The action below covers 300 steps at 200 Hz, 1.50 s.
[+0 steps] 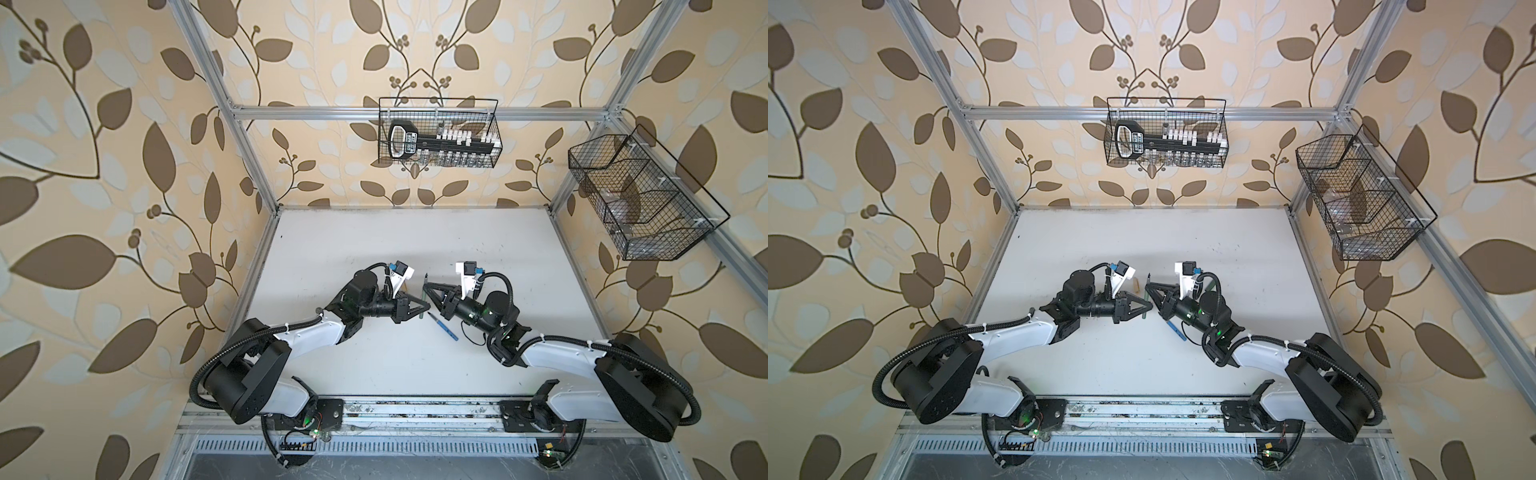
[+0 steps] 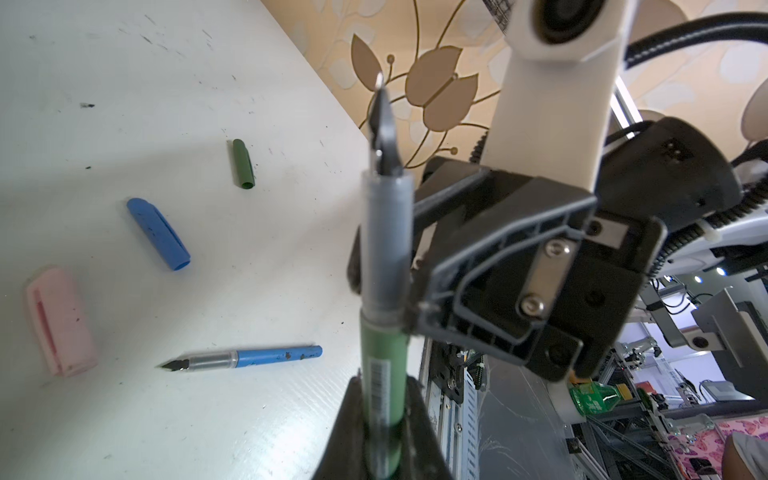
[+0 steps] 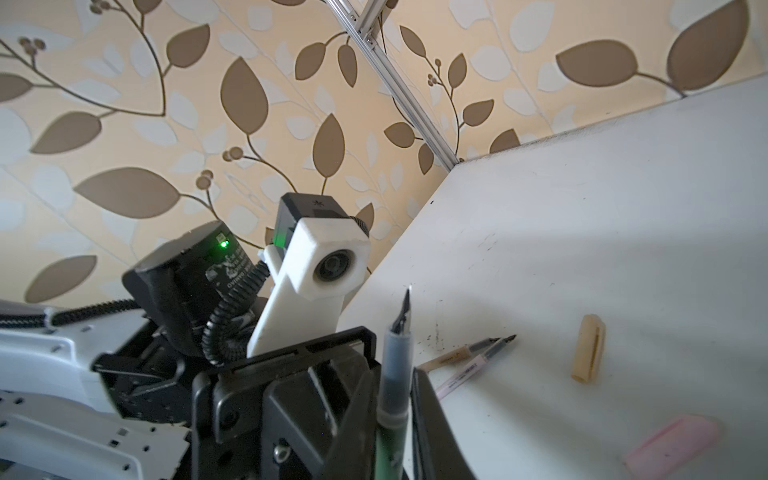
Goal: Insert the pens into the pen caps
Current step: 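Close the left gripper on the green pen barrel beside the right gripper, then open the right gripper and draw it back from the green pen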
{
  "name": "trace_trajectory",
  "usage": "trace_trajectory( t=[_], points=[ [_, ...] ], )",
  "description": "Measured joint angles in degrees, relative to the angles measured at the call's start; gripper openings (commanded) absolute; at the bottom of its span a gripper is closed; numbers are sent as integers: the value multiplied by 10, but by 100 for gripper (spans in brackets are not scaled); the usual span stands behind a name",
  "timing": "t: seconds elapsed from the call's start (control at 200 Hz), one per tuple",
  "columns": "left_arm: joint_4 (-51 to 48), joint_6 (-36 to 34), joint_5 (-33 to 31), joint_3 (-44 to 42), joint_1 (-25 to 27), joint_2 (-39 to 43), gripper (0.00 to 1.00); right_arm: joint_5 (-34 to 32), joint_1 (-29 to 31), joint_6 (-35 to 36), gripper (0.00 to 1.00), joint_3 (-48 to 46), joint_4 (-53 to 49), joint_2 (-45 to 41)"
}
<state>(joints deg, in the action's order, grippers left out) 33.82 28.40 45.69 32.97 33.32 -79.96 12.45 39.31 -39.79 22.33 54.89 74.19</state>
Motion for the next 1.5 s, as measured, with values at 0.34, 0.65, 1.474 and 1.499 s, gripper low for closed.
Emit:
trace_trajectory(
  t=[0.34,0.65,1.474,1.499],
  points=[
    [-39,-12,-12,1,0,9,0,33,-12,42,41,25,-127,-56],
    [-86,-46,-22,17,20,16,0,87,-16,32,34,66,-131,5],
    [-12,16,4,23,27,-18,27,105,-26,-16,0,20,-16,18],
    [-12,16,4,23,27,-18,27,101,-26,-16,0,18,-14,16]
  ],
)
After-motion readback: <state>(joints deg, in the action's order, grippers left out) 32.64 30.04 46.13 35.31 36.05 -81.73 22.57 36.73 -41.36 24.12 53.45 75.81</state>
